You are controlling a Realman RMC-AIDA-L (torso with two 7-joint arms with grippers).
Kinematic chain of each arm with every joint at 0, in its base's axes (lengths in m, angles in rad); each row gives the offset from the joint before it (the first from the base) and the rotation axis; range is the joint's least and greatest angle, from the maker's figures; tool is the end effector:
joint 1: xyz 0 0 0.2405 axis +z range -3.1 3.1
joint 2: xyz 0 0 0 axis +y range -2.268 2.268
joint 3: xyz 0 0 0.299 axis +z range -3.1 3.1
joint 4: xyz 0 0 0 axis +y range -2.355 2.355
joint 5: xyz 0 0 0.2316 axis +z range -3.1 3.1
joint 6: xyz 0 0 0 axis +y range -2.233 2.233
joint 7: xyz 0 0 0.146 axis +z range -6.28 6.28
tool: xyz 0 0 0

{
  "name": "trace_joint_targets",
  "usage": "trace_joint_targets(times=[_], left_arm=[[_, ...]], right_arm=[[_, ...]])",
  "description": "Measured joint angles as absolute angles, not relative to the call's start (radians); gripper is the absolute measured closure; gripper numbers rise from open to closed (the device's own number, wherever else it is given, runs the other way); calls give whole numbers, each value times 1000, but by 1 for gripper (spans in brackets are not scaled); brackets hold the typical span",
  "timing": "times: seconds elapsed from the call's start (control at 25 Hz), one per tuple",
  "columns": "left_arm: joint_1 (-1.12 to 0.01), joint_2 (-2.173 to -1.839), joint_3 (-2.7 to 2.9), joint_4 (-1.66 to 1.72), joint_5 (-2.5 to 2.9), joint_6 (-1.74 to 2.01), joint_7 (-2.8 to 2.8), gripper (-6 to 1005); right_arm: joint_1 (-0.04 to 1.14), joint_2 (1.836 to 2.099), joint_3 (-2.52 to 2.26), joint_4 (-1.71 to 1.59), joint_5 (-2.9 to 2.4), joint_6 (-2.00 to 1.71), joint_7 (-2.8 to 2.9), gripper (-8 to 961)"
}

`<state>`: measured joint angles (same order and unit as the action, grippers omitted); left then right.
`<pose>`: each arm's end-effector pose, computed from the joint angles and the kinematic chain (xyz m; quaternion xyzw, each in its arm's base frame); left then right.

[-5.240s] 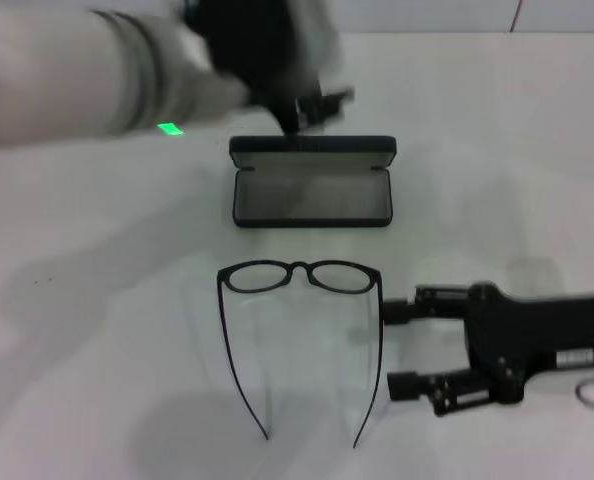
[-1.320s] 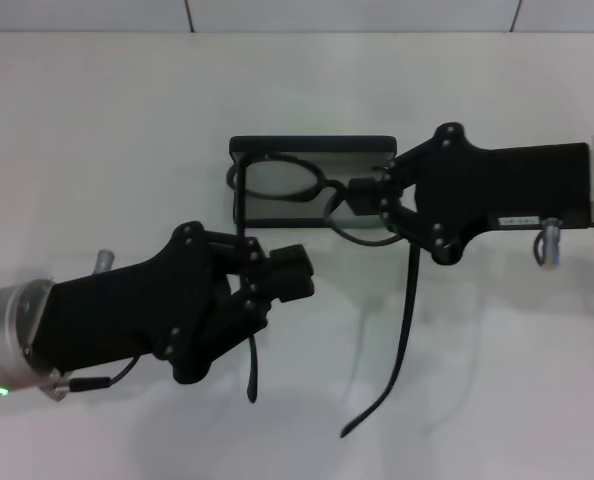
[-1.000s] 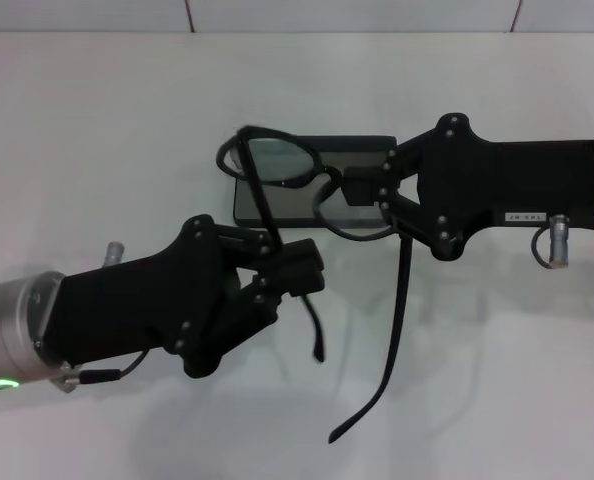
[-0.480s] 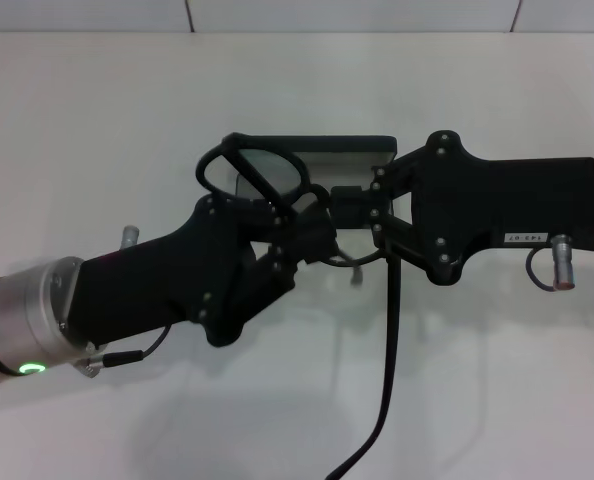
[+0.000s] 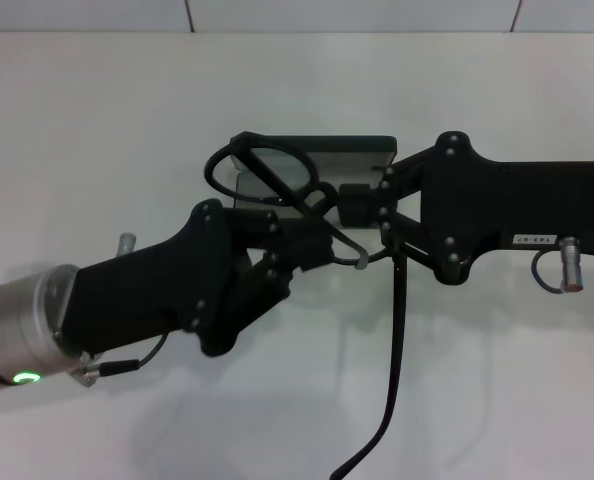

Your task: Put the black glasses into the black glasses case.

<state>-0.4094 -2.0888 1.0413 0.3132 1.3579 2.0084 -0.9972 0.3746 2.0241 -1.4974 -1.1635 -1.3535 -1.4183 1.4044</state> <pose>-0.2745 0.2645 -0.0455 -0.8336 -0.1066 -0.5417 0.0181 0.1671 0.3397 -0.0321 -0.9461 -0.0243 0.3193 0.0492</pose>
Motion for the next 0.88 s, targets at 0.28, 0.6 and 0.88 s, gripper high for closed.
trace_joint_targets(times=[0.28, 0.6, 0.88], left_arm=[[-403, -2085, 1058, 316, 1358, 2031, -997, 915], [-392, -2080, 1058, 316, 1399, 2027, -997, 914], [-442, -2088, 1058, 312, 1493, 2009, -997, 914]], right_arm=[[374, 2023, -1457, -1108, -1337, -1418, 1366, 926], [356, 2022, -1372, -1114, -1246, -1474, 1328, 927], [378, 2023, -1293, -1103, -1098, -1576, 1267, 926]])
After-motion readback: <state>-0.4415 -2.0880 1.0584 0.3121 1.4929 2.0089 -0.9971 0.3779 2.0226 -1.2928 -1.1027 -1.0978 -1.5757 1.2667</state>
